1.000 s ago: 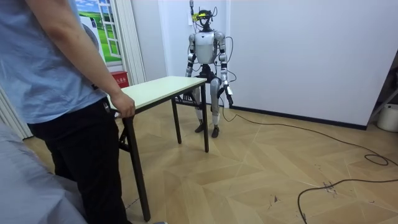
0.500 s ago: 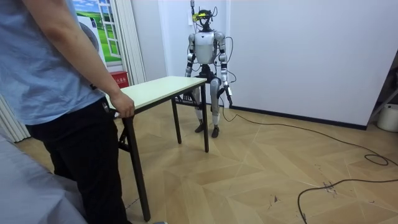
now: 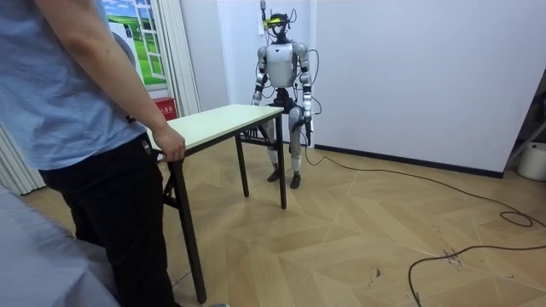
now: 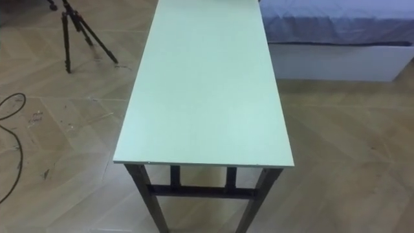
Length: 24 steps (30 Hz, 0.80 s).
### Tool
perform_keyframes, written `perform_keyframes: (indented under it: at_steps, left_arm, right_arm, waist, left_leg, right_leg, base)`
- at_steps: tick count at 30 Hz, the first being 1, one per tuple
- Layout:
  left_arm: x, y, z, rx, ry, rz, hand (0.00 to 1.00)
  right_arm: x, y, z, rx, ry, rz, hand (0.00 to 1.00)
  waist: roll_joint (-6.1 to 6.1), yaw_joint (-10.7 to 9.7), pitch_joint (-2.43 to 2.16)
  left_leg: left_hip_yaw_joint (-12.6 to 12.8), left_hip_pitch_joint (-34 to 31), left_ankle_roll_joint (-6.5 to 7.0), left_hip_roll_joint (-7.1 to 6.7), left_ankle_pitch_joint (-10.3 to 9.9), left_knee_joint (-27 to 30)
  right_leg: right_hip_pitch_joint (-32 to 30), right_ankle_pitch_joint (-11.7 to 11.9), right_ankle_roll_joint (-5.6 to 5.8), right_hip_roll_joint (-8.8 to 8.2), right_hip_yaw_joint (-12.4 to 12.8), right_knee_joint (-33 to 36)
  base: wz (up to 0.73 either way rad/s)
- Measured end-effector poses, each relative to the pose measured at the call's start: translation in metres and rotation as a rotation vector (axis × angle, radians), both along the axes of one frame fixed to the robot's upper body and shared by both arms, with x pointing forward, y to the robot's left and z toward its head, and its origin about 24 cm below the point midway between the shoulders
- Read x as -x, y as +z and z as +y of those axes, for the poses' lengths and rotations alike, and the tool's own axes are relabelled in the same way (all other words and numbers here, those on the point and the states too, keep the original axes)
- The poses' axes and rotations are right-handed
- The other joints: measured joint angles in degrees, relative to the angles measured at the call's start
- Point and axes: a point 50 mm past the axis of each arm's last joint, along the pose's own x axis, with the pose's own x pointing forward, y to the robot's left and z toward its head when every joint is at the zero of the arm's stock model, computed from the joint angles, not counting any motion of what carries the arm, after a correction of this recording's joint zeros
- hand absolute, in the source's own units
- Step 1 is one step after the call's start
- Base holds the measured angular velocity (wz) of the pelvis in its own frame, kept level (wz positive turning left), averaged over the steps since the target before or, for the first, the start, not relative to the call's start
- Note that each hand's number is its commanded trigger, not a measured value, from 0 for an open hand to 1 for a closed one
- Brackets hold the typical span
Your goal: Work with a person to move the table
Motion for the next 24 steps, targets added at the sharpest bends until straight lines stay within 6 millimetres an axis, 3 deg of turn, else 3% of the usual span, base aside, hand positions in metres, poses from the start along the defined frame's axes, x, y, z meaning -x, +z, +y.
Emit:
perform_keyframes:
  at_steps: [6,13,24]
  left_arm:
    - [-0.008,0.002,-0.005,0.040,-0.004,-0.048,0.00]
    - [-0.043,0.024,-0.027,0.121,-0.130,-0.250,0.00]
    - [-0.061,0.045,-0.053,0.287,-0.156,-0.396,0.00]
  right_arm:
    - [-0.005,0.005,0.000,-0.010,0.004,-0.052,0.00]
    - [-0.030,0.035,0.015,-0.107,-0.024,-0.302,0.00]
    - [-0.045,0.056,0.027,-0.211,-0.017,-0.431,0.00]
  waist:
    - [0.57,-0.17,-0.15]
    - [0.17,-0.61,-0.20]
    - [0.35,-1.07,-0.17]
  left_leg:
    - [0.00,0.14,0.00,-0.01,0.00,-0.02]
    - [-0.08,-0.59,0.00,-0.03,0.01,0.55]
    - [0.01,-0.71,0.00,0.02,0.01,0.66]
  right_leg:
    - [0.15,0.00,0.00,0.00,0.21,0.00]
    - [-0.56,0.00,0.00,-0.03,-0.01,0.02]
    - [-1.29,0.01,-0.02,-0.02,0.29,0.12]
  base:
    - [0.00]
    - [0.00]
    - [0.00]
